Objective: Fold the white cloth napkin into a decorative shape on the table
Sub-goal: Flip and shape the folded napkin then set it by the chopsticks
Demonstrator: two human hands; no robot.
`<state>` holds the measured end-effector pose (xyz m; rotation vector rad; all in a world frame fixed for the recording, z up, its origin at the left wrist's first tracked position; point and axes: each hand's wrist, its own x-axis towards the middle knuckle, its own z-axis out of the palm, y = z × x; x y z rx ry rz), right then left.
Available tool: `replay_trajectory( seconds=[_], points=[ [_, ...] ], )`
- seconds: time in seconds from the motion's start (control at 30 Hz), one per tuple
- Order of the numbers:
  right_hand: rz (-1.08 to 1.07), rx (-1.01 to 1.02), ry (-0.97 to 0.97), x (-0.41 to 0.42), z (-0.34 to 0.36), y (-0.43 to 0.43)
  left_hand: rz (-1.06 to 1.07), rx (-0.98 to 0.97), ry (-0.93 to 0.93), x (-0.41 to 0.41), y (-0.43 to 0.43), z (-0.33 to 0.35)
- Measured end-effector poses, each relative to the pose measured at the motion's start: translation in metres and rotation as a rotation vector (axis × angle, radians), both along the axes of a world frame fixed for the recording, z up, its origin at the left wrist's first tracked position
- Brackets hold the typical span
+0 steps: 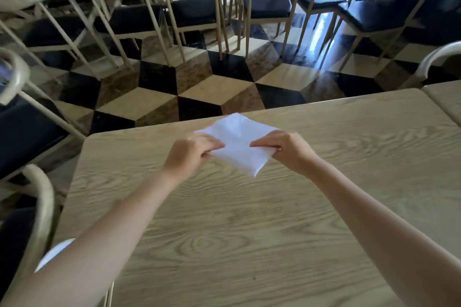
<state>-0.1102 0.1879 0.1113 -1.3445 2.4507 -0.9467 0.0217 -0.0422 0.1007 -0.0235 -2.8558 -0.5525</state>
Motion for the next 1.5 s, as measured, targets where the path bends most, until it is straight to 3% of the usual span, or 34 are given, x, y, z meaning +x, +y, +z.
replay_trajectory(
  seconds=[0.2,0.43,0.5,0.6,0.7,0.83,1.03,1.27,1.5],
  points=[
    [0.133,0.168,-0.077,0.082,-0.105,0.042,-0.013,0.019,-0.157,0.091,0.048,-0.117],
    [0.179,0.118,0.027,0.092,-0.125,0.062,-0.060,-0.106,-0.092,0.114,0.055,-0.142],
    [0.102,0.132,-0.088,0.086,-0.120,0.061,-0.040,-0.003,-0.087,0.110,0.053,-0.136],
    [-0.099,0.137,-0.354,0.065,-0.107,0.045,0.176,0.312,-0.158,0.094,0.048,-0.112],
    [-0.287,0.066,-0.411,0.043,-0.103,0.020,0.337,0.530,-0.284,0.068,0.036,-0.102],
    [-0.448,0.103,-0.452,0.030,-0.108,-0.011,0.458,0.666,-0.314,0.046,0.027,-0.105],
    [-0.568,0.244,-0.360,0.023,-0.118,-0.032,0.564,0.437,-0.220,0.031,0.033,-0.116],
    [-0.505,0.290,-0.074,0.023,-0.134,-0.033,0.570,0.144,-0.111,0.036,0.031,-0.133],
    [-0.406,0.195,0.196,0.020,-0.150,-0.025,0.538,-0.051,-0.010,0.034,0.029,-0.139]
  ],
)
